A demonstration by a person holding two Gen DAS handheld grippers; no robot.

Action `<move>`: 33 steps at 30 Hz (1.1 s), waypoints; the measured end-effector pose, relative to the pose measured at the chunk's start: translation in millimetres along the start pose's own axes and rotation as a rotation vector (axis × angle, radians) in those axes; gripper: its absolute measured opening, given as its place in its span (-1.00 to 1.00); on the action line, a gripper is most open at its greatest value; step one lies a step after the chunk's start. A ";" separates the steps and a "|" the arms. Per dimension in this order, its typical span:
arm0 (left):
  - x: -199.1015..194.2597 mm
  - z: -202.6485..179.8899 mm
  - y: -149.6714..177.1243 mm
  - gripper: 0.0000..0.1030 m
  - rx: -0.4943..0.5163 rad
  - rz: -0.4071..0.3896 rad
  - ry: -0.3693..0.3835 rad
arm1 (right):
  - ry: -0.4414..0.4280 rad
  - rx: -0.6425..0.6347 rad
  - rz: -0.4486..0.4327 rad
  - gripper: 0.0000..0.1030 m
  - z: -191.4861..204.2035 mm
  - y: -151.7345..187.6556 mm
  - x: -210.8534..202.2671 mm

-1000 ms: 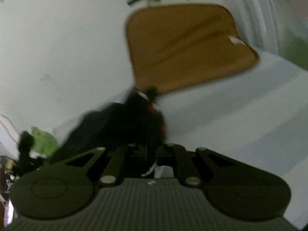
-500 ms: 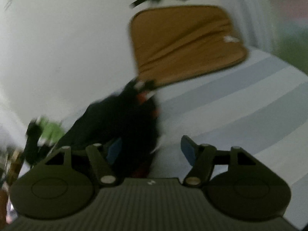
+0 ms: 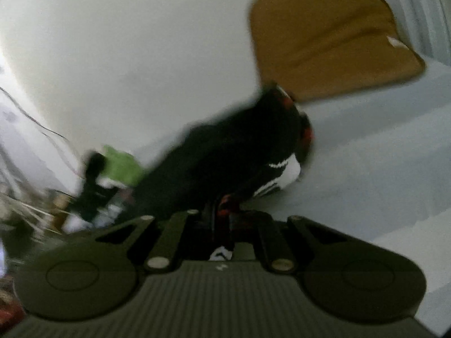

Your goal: Fold small clothes

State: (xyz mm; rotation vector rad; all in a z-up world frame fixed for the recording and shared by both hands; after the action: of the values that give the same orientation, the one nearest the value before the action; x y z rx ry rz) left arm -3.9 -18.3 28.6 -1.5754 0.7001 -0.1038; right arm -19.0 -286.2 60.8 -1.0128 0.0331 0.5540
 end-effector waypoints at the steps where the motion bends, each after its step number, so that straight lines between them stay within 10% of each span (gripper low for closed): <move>1: -14.4 3.7 -8.0 -0.82 -0.021 -0.019 0.030 | -0.037 0.009 -0.020 -0.79 6.3 -7.5 -8.9; 6: -141.5 14.8 -57.3 -0.78 -0.056 -0.198 0.225 | -0.292 -0.017 -0.021 -0.71 36.3 -32.1 -56.5; 7: -175.1 17.3 -62.6 -0.62 -0.034 -0.269 0.234 | -0.348 -0.057 0.007 -0.67 39.7 -30.8 -64.1; 10: -232.3 42.2 -70.9 0.90 -0.071 -0.432 0.083 | -0.413 -0.198 0.037 0.02 38.0 -23.4 -81.3; 11: -241.7 52.8 -70.9 0.88 -0.097 -0.475 0.033 | -0.392 -0.202 0.024 0.41 29.7 -25.2 -80.1; 13: -245.8 76.0 -69.1 0.87 -0.164 -0.501 -0.056 | -0.297 -0.141 -0.050 0.46 -1.0 -38.1 -72.8; 17: -194.6 123.5 -56.7 0.83 -0.300 -0.384 -0.226 | 0.001 0.054 -0.137 0.44 -75.0 -66.7 -31.0; 22: -94.0 150.0 -34.9 0.77 -0.286 -0.148 -0.323 | 0.206 -0.059 -0.083 0.44 -104.1 -69.5 45.6; 29: 1.5 144.1 -0.2 0.79 -0.157 0.102 -0.341 | 0.197 0.047 0.001 0.35 -125.8 -56.1 128.2; 33: 19.0 119.3 25.5 0.46 -0.005 0.161 -0.337 | 0.134 -0.003 0.032 -0.35 -98.3 -46.6 160.6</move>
State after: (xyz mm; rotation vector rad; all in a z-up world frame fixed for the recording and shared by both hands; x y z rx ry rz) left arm 57.4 77.4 -19.6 -1.4880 0.5574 0.2770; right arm 162.8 -316.6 0.1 -1.0526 0.1674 0.5145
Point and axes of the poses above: each gripper's, at about its wrist camera, not at the fingertips, and x roughly the way its jaws point, z to its left, y to its underside, the point moved 5 cm from there along x, roughly the way its jaws point, and after that the axes turned 12 degrees about -z, right-handed, at the moved point
